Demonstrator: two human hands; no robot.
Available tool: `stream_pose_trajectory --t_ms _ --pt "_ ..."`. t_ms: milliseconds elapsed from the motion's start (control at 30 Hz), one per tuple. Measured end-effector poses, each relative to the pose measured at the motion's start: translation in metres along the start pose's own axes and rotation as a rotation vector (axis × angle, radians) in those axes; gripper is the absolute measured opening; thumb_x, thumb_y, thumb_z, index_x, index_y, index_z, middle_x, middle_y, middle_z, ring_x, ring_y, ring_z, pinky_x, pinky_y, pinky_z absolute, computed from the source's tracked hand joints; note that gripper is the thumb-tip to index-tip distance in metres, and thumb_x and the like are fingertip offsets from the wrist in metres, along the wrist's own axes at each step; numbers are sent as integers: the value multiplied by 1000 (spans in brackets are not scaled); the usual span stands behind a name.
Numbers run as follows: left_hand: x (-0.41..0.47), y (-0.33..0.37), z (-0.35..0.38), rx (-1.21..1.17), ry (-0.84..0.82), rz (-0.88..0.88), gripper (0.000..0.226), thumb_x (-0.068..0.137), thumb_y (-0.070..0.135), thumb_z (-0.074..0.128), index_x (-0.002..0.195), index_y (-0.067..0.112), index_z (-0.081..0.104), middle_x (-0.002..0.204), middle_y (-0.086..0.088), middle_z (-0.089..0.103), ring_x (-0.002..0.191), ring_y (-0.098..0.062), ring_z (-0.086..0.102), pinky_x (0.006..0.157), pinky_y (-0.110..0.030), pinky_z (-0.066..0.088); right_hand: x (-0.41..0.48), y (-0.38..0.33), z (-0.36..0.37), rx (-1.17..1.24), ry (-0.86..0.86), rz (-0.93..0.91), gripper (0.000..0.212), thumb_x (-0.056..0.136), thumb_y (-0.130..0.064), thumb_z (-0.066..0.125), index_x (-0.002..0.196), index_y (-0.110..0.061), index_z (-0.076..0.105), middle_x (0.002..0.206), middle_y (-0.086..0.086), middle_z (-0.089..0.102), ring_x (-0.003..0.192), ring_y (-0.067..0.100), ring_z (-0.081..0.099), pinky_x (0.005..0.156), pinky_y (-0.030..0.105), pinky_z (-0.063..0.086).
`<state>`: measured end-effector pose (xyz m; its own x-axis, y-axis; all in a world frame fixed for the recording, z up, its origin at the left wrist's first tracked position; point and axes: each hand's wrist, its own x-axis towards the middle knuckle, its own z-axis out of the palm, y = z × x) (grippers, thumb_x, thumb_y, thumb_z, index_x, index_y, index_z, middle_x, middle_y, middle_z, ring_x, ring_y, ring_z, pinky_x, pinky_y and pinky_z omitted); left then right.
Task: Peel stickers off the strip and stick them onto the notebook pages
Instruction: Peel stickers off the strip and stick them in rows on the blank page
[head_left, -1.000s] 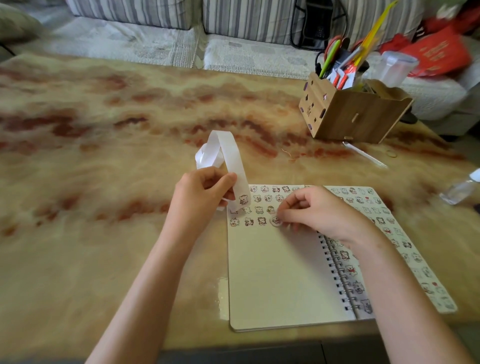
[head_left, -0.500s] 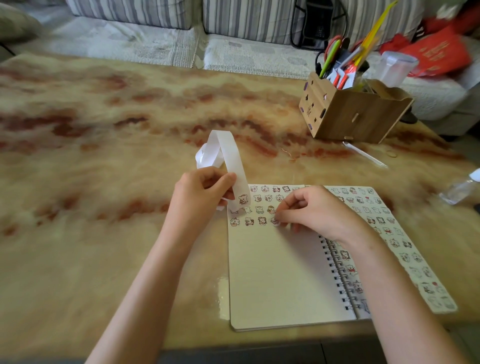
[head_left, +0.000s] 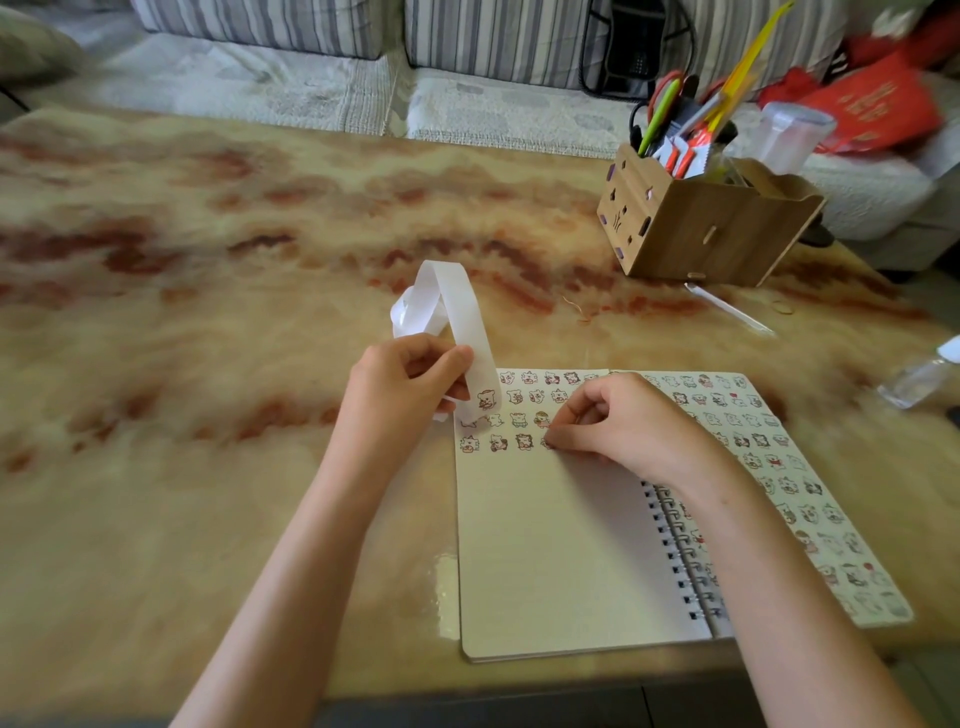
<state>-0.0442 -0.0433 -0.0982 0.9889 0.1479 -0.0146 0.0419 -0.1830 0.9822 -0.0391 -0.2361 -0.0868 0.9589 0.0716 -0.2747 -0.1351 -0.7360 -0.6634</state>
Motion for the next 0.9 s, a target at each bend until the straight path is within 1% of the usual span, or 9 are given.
stream_pose_trajectory --t_ms 133,233,400,467,533,633,700,800,900 --pt "-1 0 0 -2 -5 5 17 90 19 61 81 10 72 71 -1 74 69 -14 69 65 -22 56 1 1 0 -12 2 -13 16 77 -27 79 83 -18 67 63 -7 56 52 7 47 51 23 34" --pt "-1 0 0 4 -4 4 17 90 20 61 81 11 72 71 -1 74 70 -16 70 68 -25 56 0 2 -1 5 6 -14 28 78 -27 78 93 -20 55 62 -8 55 44 4 46 46 22 32" --pt "0 -1 -1 -2 -10 -1 17 90 19 60 81 11 72 73 -3 74 71 -17 70 67 -25 56 2 3 -2 -43 -22 -23 12 88 -20 66 93 -17 55 59 -6 58 46 7 49 42 18 34" --pt "0 0 -1 0 -12 1 17 90 18 60 81 10 72 74 -4 74 70 -16 69 67 -24 56 2 4 -3 -34 -25 -18 10 90 -20 63 96 -17 55 60 -6 59 45 7 49 44 19 36" --pt "0 0 0 -2 -10 1 17 90 18 61 81 10 72 74 -4 74 69 -17 69 66 -24 55 2 3 -2 -11 -24 -14 19 88 -29 67 96 -18 54 62 -6 60 46 6 50 46 21 38" --pt "0 0 0 -5 -6 -3 16 90 19 61 82 10 72 74 -3 74 75 -24 70 68 -27 56 1 2 0 -47 5 -7 36 76 -41 76 95 -19 55 67 -5 61 47 6 51 47 20 37" --pt "0 0 0 -5 -8 -5 16 90 19 61 82 10 72 74 -3 74 78 -27 70 71 -29 56 2 1 2 -86 20 -21 33 79 -38 75 96 -18 55 68 -5 60 48 6 52 47 21 37" --pt "-1 1 1 -1 -12 -6 16 90 19 61 82 10 72 74 -3 74 78 -26 70 72 -31 57 3 4 0 -74 13 -32 20 88 -28 67 97 -17 53 64 -6 60 49 7 52 44 18 37" --pt "-1 1 0 9 -5 -6 17 90 20 61 81 11 72 73 -2 74 75 -24 70 70 -28 57 2 4 -4 -39 -20 -27 27 84 -32 72 98 -18 53 66 -6 61 50 7 53 49 22 42"
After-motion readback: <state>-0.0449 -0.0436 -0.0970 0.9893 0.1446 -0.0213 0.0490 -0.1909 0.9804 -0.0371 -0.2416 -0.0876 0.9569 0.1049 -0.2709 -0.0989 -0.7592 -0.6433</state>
